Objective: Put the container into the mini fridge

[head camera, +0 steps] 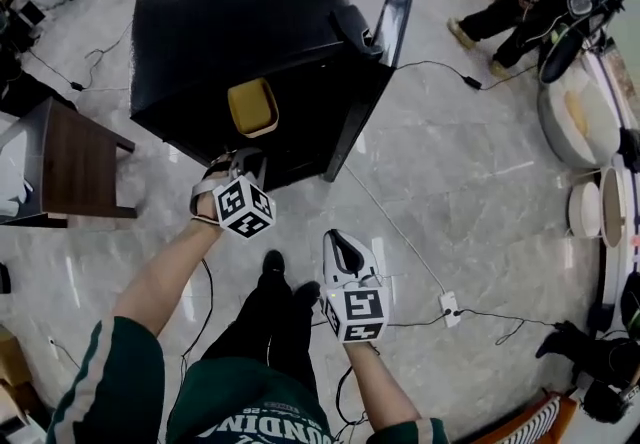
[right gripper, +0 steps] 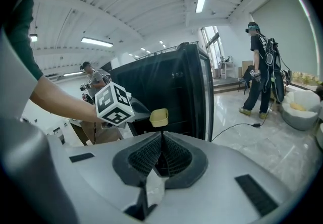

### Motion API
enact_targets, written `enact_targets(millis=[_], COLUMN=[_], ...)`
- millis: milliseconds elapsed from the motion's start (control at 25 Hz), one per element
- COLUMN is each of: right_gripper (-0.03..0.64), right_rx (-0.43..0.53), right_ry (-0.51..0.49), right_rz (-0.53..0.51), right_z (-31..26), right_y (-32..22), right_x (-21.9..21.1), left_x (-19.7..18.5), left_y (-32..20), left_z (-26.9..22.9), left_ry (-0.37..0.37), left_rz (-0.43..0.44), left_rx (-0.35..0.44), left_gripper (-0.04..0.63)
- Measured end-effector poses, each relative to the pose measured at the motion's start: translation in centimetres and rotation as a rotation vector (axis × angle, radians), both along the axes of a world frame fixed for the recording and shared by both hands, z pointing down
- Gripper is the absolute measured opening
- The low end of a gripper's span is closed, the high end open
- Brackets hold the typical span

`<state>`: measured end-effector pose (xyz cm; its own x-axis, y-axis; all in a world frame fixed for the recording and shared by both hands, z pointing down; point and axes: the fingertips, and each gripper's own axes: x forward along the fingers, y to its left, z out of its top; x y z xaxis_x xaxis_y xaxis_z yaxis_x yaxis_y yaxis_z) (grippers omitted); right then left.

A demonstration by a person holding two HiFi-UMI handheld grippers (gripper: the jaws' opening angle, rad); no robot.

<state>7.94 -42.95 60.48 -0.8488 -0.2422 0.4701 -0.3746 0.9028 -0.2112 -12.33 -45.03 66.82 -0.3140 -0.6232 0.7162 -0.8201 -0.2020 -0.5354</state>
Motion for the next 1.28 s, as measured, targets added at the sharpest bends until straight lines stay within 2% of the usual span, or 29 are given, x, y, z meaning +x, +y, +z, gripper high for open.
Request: enact_targets(millis=[440,640,800,1000,1280], right_gripper=[0.035,0.035,0.035,0.035,0.035], right_rx=[0.027,0.054,0.069,0.097,0.102], right_ry=[-0.001,-0.03,-0.055,-0.044,-0.042], right_rz=[0.017,0.082,0.107,0.058,0.009], right_z=[-4.0,-7.1,-9.2,-10.0,-10.4], right_y=[1.0,-0.6,-0.4,1.5,4.7], right_x=[0.3,1.1,1.1,0.8,-0.1], left_x=[4.3,6.5,8.0,9.3,10.2], left_y=[3.6,4.7,6.2,6.7,8.3], left_z=[-3.9,-7.6,-9.8,-11.3,-13.5], left_ry=[0.062,0.148,0.175,0.23,0.263], left_rz=[0.03,0.01,0.032,0.046,0.077], left_rx=[-0.001,0.05,0.084,0.116,0.148], left_gripper=[0.014,0.012,0.014,0.012,0.012])
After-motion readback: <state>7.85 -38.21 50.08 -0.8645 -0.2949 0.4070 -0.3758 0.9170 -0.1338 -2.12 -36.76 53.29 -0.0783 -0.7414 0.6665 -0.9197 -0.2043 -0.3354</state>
